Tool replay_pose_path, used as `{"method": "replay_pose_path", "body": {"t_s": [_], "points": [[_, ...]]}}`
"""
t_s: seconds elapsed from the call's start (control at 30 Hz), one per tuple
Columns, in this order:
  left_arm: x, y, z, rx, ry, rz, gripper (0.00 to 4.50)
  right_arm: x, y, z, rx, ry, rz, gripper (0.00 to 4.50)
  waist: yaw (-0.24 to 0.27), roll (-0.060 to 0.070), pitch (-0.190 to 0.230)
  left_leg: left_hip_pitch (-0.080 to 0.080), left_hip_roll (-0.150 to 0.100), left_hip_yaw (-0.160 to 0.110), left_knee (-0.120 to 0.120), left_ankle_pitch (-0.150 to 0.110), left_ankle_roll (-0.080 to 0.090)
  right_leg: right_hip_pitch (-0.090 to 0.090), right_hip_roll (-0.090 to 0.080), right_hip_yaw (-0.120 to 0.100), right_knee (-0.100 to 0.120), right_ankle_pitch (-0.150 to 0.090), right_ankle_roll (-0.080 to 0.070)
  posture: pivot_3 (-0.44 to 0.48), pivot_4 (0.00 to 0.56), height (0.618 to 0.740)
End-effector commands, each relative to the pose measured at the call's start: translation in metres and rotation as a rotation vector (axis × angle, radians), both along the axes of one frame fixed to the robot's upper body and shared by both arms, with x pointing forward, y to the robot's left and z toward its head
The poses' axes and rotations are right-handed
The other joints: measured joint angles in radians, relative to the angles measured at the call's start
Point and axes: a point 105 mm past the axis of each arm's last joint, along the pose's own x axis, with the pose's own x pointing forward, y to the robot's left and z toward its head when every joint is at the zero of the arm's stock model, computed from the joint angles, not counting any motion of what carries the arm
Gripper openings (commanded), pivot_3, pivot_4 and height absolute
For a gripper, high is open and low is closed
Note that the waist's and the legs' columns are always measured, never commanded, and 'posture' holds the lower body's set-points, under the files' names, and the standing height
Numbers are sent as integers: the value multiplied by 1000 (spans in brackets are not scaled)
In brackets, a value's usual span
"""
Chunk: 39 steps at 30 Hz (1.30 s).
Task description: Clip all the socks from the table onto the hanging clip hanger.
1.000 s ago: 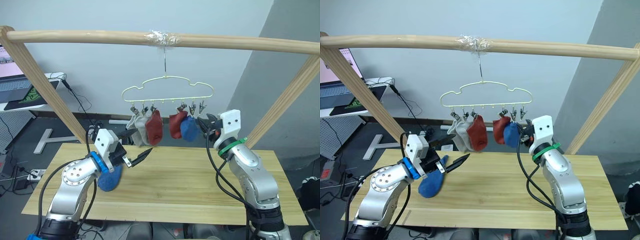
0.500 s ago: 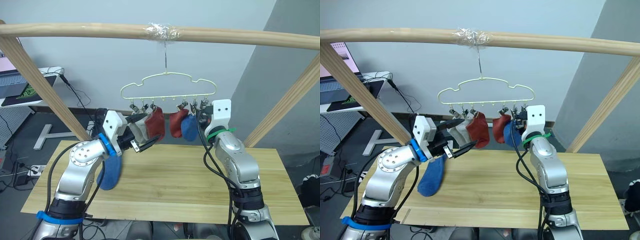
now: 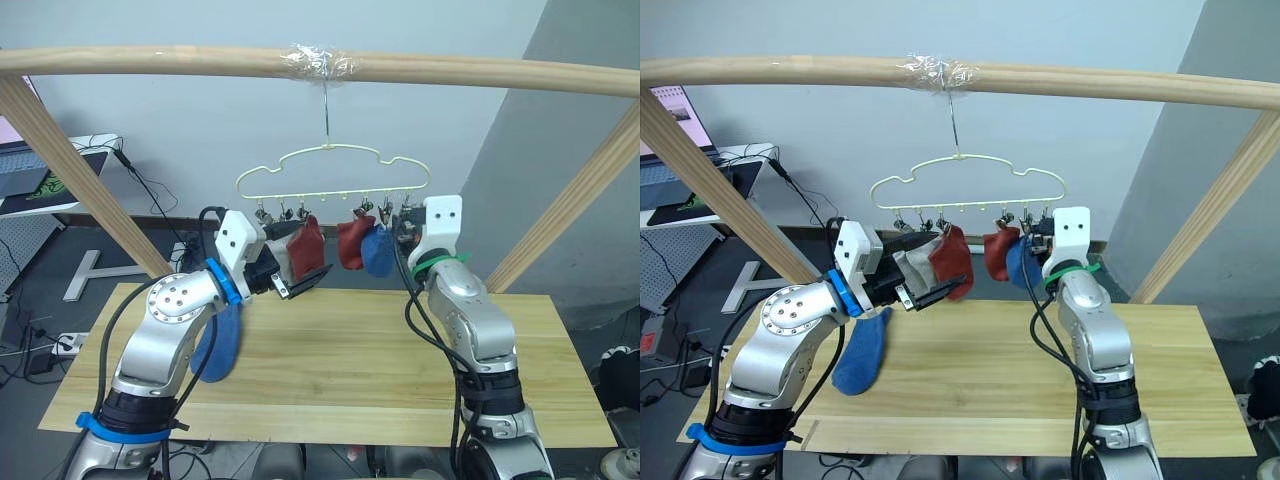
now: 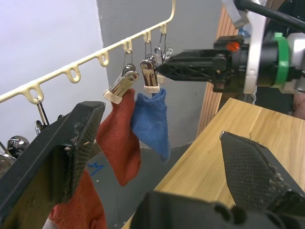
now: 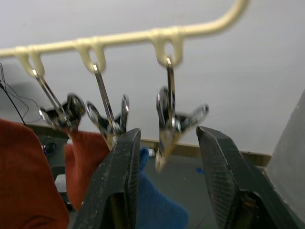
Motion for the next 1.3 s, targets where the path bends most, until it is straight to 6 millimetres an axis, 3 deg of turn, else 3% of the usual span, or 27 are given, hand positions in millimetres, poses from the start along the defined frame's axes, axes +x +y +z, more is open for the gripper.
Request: {"method": "replay_pose_path", "body": {"t_s": [0.03,0.8,1.07,1.17,1.3], "points": [[-4,1,16,-10,-65,-10,4500,3,1,15,11,-59,-3,1919,0,0,0,0,0,0,0,0,0,0,0,0,0,0,0,20,129,705],[-3,7,7,-22,-68,-15,4500,14,9,29,20,-116,33,1919,0,0,0,0,0,0,0,0,0,0,0,0,0,1,-1,28,123,705],[-7,5,6,-59,-51,-60,4500,13,7,32,31,-128,31,22,0,0,0,0,0,0,0,0,0,0,0,0,0,1,-1,24,123,705],[-10,5,7,-95,-14,-81,4500,13,7,32,31,-129,31,22,0,0,0,0,0,0,0,0,0,0,0,0,0,1,-1,25,124,705],[-14,21,-14,6,57,-63,4500,13,8,34,34,-133,36,22,-1,0,0,0,0,0,0,0,0,0,0,0,0,1,-1,28,129,705]]}}
